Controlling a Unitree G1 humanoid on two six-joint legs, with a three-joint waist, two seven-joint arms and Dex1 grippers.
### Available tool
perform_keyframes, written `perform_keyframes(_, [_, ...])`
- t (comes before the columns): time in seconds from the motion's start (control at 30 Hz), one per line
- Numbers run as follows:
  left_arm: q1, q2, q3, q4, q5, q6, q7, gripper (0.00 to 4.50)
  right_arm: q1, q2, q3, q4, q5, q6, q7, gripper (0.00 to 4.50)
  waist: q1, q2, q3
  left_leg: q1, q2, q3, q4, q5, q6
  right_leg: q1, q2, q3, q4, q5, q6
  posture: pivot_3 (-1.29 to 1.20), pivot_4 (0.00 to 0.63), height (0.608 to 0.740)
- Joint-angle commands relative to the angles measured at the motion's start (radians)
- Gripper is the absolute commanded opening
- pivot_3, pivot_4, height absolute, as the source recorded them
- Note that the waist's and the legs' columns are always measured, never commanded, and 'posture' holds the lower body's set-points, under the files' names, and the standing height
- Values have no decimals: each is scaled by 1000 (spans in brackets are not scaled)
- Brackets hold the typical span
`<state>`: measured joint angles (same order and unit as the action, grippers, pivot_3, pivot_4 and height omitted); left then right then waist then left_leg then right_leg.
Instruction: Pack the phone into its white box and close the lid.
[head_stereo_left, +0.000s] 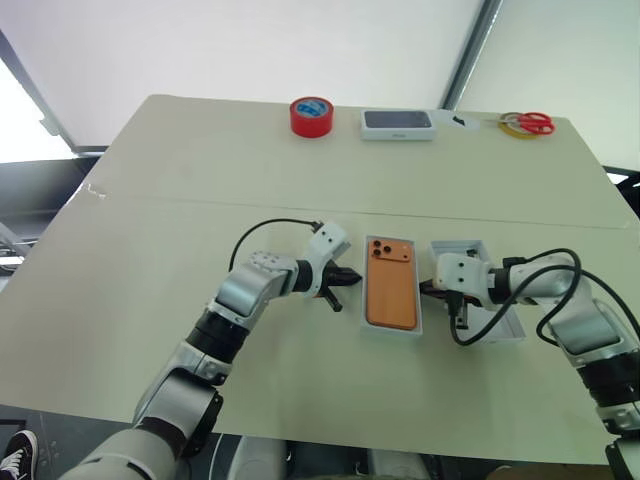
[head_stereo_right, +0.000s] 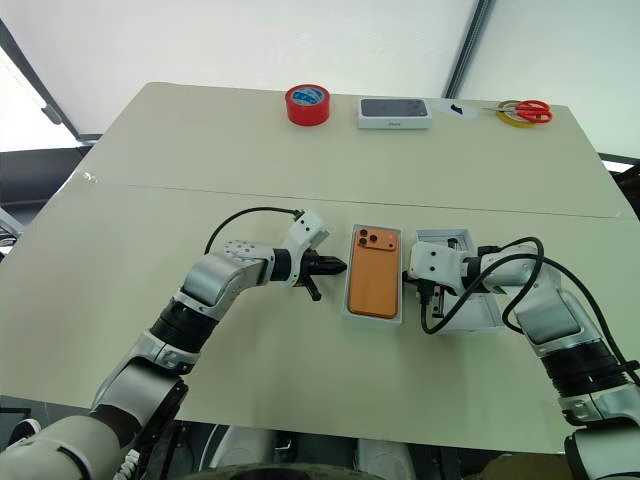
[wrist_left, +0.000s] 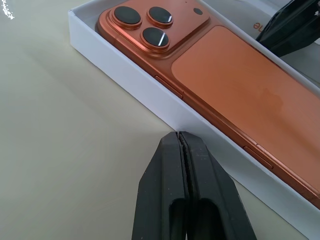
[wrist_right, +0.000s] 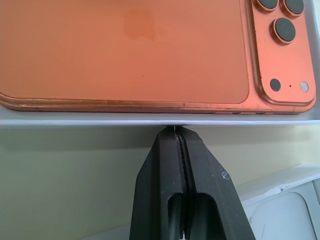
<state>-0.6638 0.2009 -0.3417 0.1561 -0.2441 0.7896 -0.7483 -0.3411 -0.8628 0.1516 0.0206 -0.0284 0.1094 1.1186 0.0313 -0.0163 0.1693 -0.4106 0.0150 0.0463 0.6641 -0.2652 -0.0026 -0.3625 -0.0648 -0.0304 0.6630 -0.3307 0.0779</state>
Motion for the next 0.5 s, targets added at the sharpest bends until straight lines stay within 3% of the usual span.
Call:
perform_keyframes(0.03, [5,5,13,-25,-12,-20,-24,55,-34,-9,-28,-13,4,-47,-17,0,-3,0,0,0,0,0,0,0,0,0,0,0,0,0,0,0,150,740])
perform_keyframes(0.37, [54,101,108,-109,-40,-58,-43,55,-88,-37,10,193,-119,-240,-94,0,-19,1,0,0,0,0,-1,1,-2,0,1,0,0,0,0,0,150,740])
perform_keyframes(0.5, [91,148,155,-164,-56,-71,-49,55,-92,-46,-15,205,-89,-230,-82,0,-18,1,0,1,0,0,0,1,-2,1,0,0,0,0,0,0,150,740])
